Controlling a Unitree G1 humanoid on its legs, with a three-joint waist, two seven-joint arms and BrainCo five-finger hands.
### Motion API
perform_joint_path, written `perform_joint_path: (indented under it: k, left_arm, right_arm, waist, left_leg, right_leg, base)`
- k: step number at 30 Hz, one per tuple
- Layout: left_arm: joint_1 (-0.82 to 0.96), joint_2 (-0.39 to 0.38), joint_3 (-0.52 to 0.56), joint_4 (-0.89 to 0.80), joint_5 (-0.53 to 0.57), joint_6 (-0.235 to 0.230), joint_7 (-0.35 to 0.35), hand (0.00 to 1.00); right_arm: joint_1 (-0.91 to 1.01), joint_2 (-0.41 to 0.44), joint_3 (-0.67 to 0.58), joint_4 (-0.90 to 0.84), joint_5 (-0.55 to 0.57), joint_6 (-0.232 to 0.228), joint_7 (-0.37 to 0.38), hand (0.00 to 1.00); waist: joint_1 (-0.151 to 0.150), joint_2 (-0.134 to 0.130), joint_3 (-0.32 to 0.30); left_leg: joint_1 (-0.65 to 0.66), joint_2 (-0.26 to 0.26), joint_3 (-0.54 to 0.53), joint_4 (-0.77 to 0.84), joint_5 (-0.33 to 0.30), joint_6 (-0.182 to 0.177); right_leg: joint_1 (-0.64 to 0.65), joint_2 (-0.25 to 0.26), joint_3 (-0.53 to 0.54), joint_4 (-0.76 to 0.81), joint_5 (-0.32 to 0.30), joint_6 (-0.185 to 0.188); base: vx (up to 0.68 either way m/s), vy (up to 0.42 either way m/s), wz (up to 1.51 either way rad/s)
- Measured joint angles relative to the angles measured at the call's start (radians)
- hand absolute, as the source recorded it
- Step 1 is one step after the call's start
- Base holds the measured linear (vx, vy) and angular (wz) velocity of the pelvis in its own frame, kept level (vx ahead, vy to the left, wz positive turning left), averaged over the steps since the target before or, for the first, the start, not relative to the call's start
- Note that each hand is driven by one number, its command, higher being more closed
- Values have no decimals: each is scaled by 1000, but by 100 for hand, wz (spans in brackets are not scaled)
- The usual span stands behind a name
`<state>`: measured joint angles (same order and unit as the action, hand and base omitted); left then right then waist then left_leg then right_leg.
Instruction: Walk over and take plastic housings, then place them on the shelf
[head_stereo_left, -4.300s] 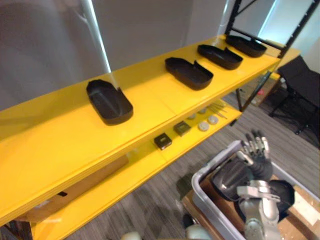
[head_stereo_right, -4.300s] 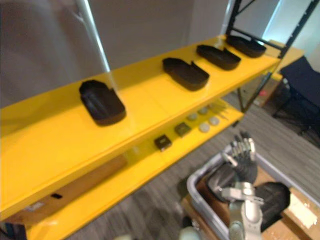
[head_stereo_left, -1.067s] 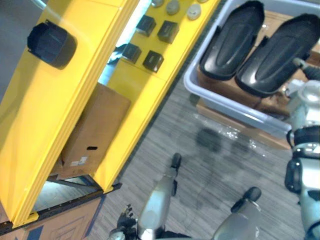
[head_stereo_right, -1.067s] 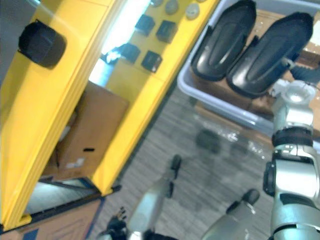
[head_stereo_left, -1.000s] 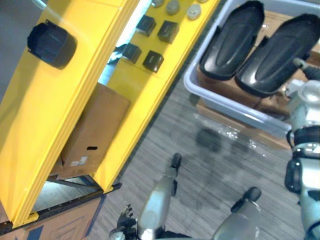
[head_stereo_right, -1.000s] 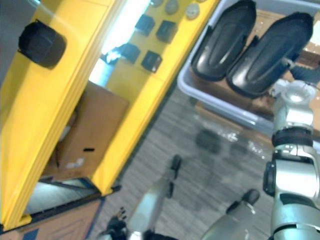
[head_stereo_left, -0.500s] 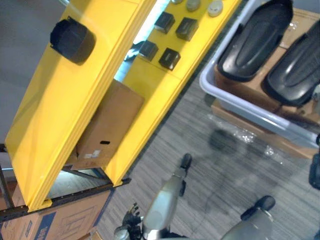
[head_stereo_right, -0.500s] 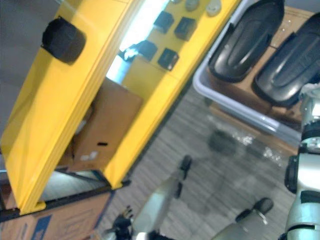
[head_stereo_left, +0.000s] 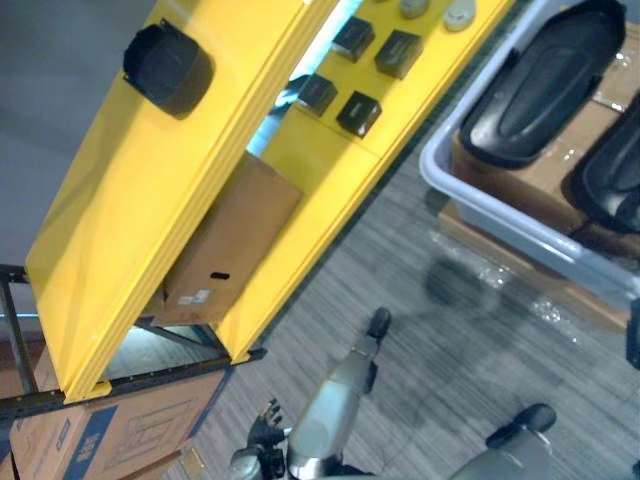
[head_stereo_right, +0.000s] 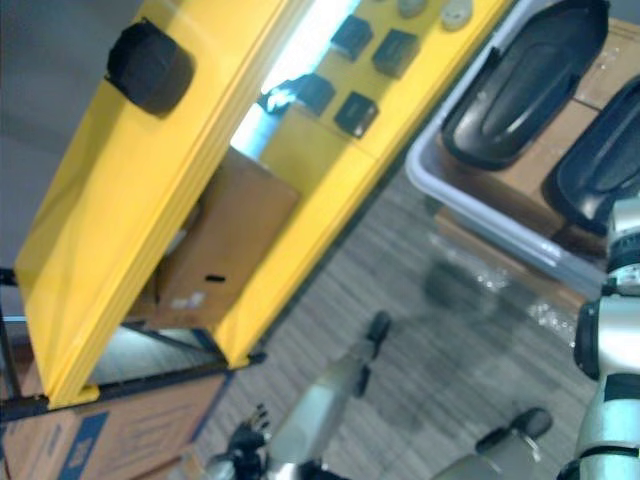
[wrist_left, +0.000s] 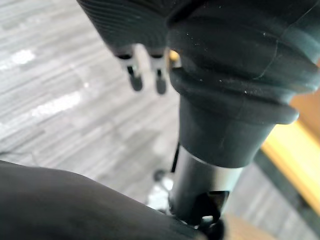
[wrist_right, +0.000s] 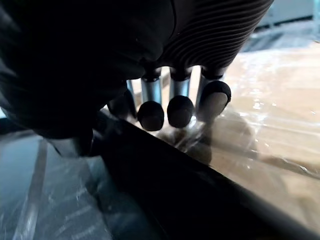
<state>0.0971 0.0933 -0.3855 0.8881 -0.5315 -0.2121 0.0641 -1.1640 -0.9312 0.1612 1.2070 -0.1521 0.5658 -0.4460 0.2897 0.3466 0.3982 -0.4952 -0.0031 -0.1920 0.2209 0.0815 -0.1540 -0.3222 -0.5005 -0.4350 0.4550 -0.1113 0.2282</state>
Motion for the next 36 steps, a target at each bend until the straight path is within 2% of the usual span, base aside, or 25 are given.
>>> perform_joint_path:
  k: [3, 6, 9, 11, 13, 16, 17, 20, 22, 23, 24, 26, 30, 31, 32, 36]
  left_arm:
    - [13, 23, -20, -47, 0, 3, 21, 0]
    - [44, 29, -17, -98, -1, 11, 59, 0]
    - [79, 46, -8, -162, -1, 27, 89, 0]
    - [126, 66, 20, -247, 0, 42, 113, 0]
    - [148, 80, 35, -296, 1, 51, 132, 0]
    - [202, 101, 72, -393, 25, 101, 156, 0]
    - [219, 115, 87, -434, 39, 131, 160, 0]
    - [239, 148, 105, -505, 99, 179, 160, 0]
    - [244, 165, 108, -536, 127, 212, 160, 0]
    - [248, 185, 109, -561, 154, 239, 160, 0]
    - [250, 193, 109, -570, 159, 247, 160, 0]
    - [252, 223, 109, -591, 161, 279, 159, 0]
    - [322, 282, 142, -678, 183, 370, 156, 0]
    - [329, 296, 142, -684, 183, 381, 150, 0]
    - [341, 320, 141, -697, 183, 401, 145, 0]
    - [343, 380, 132, -705, 177, 436, 115, 0]
  right_arm:
    - [-6, -26, 23, 2, -69, -99, 37, 100]
    - [-9, -31, 22, 1, -92, -157, 39, 100]
    - [-7, -30, 19, -24, -99, -180, 40, 100]
    - [24, -29, 15, -89, -121, -222, 40, 100]
    - [49, -27, -14, -161, -151, -259, 33, 100]
    - [108, 1, -60, -267, -182, -313, 9, 100]
    - [136, 21, -78, -297, -190, -325, 5, 100]
    - [222, 77, -133, -389, -210, -346, -19, 100]
    - [273, 108, -154, -442, -220, -348, -30, 100]
    - [323, 151, -161, -507, -228, -348, -39, 100]
    - [346, 171, -163, -537, -235, -349, -40, 100]
    - [425, 253, -182, -642, -262, -354, -44, 100]
    - [659, 417, -179, -865, -361, -415, -55, 100]
    - [689, 440, -179, -884, -377, -421, -58, 100]
    - [744, 475, -178, -905, -402, -446, -60, 100]
    - [854, 546, -148, -928, -453, -505, -80, 100]
  waist:
    - [-9, -5, 4]
    - [-26, -21, 16]
    - [-47, -37, 28]
    - [-71, -79, 60]
    - [-94, -105, 78]
    - [-126, -137, 101]
    - [-133, -151, 110]
    - [-141, -182, 130]
    - [-141, -194, 128]
    - [-142, -209, 126]
    - [-142, -214, 126]
    - [-142, -236, 116]
    - [-140, -329, 23]
    - [-142, -343, 5]
    - [-142, -366, -26]
    - [-142, -394, -87]
  left_leg:
    - [1, -1, -5, 1, 0, 0]
    - [5, 0, -4, 3, 0, 0]
    - [20, 8, 0, 18, -14, -3]
    - [57, 21, 8, 17, -26, -5]
    - [80, 25, 12, 12, -30, -6]
    - [131, 32, 19, -17, -31, -6]
    - [156, 40, 25, -31, -31, -6]
    - [221, 56, 35, -75, -26, -12]
    - [245, 65, 39, -90, -24, -13]
    - [269, 75, 47, -104, -23, -13]
    - [284, 81, 53, -113, -23, -13]
    - [318, 92, 79, -115, -23, -13]
    - [361, 124, 122, -145, -24, -14]
    - [361, 125, 124, -146, -24, -14]
    - [367, 128, 133, -146, -30, -22]
    - [397, 135, 165, -141, -63, -34]
  right_leg:
    - [11, 3, -7, -3, 7, 6]
    - [24, 6, -13, -13, 11, 7]
    - [54, 17, -24, -30, 14, 4]
    - [92, 32, -23, -48, 14, 4]
    - [114, 35, -23, -55, 14, 3]
    - [161, 45, -23, -86, 16, 2]
    - [184, 55, -24, -104, 22, 5]
    - [240, 73, -27, -143, 31, 4]
    - [261, 84, -29, -161, 40, 2]
    - [281, 95, -29, -179, 44, 1]
    - [293, 101, -29, -187, 48, 0]
    - [325, 111, -28, -207, 54, -3]
    - [345, 140, -28, -225, 54, -4]
    - [344, 141, -27, -226, 54, -4]
    - [344, 142, -26, -227, 54, -4]
    - [358, 143, -11, -229, 55, -7]
  base:
    - [0, 0, 4]
    - [0, -1, 2]
    - [-1, -4, -2]
    - [-5, -27, -15]
    - [-13, -28, -9]
    - [-9, -31, -8]
    - [1, -48, -14]
    - [26, -82, -11]
    - [39, -80, -10]
    - [47, -83, -14]
    - [47, -84, -20]
    - [31, -63, -20]
    - [36, -91, -14]
    - [15, -57, -16]
    - [4, -27, -11]
    - [-40, 5, -21]
